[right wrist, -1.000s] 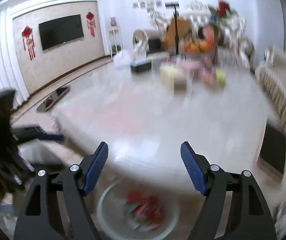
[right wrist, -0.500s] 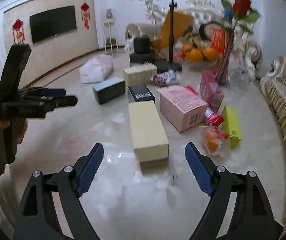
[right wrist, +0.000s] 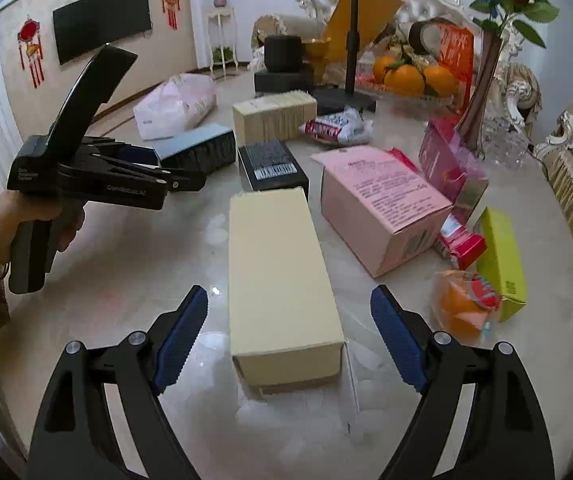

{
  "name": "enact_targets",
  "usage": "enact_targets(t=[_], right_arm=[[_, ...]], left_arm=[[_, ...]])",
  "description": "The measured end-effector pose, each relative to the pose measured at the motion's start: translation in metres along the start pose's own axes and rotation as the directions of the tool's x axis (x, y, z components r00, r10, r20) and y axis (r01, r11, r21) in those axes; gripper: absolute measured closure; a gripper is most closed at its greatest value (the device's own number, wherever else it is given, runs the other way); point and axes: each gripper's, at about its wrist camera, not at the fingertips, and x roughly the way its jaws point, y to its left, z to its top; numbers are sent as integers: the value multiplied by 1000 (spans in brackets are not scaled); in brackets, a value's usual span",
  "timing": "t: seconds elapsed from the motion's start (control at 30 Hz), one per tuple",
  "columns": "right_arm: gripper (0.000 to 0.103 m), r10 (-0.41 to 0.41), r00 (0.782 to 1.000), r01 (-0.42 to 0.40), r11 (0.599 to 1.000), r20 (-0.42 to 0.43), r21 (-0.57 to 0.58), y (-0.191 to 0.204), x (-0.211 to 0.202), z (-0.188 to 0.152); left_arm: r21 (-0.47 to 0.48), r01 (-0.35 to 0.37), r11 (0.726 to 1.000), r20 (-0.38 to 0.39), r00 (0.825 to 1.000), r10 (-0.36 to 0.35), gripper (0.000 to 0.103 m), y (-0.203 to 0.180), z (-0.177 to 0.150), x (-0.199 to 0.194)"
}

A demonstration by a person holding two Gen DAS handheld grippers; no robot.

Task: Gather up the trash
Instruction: 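Grasp the silver box with the left tool while the right tool grasps the cream box, then carry the silver and cream boxes over the wastebasket and open both tools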

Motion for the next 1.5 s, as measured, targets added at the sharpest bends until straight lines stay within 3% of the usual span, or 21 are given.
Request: enact_targets(t=[0.07, 0.1, 0.13, 0.17, 0.37, 0.47, 0.57, 0.67, 0.87, 1.0, 1.17, 1.33, 1.5], right_arm=[[25, -11, 1000, 11, 1000, -17, 9, -1, 6, 0], [28, -13, 999, 14, 1000, -34, 15, -1, 9, 0], [45, -8, 999, 10, 1000, -42, 30, -3, 11, -1], [57, 9, 999, -7, 999, -50, 49, -5, 12, 0], [58, 40, 999, -39, 994, -4, 105, 0, -12, -6], [58, 42, 999, -45, 993, 27, 113, 7, -34, -9], [58, 49, 995, -60, 989, 82, 132, 14, -63, -17], [58, 67, 987, -90, 984, 149, 151, 20, -101, -36], [58, 124, 966, -167, 969, 226, 183, 46, -165, -107], [58, 194, 961, -233, 952, 196, 200, 67, -190, -156], [58, 275, 955, -293, 928, 109, 230, 94, -209, -208], [58, 289, 957, -265, 914, -35, 307, 101, -191, -250], [58, 239, 955, -150, 899, -175, 412, 89, -142, -283]], left_arm=[[-3, -13, 1000, -7, 1000, 13, 22, 0, 1, 3], [-4, -9, 1000, -1, 1000, 9, 35, 0, 0, 1], [2, -22, 1000, -2, 1000, 22, 53, -1, 0, -1], [10, -40, 999, -4, 999, 40, 59, -1, 0, -2], [-24, -42, 999, -8, 999, 42, 59, 3, -10, -18], [-74, 0, 997, 49, 999, 3, 59, 4, -17, -46], [-65, 16, 998, 118, 993, -8, 59, -8, -31, -84], [-28, 32, 999, 210, 977, -25, 59, -25, -63, -137], [18, 113, 993, 274, 955, -113, 59, -60, -152, -213], [47, 174, 984, 222, 958, -180, 59, -87, -222, -232], [63, 252, 966, 73, 964, -257, 59, -124, -308, -235], [62, 279, 958, -60, 959, -276, 59, -149, -355, -214], [98, 269, 958, -187, 951, -248, 59, -170, -382, -174]])
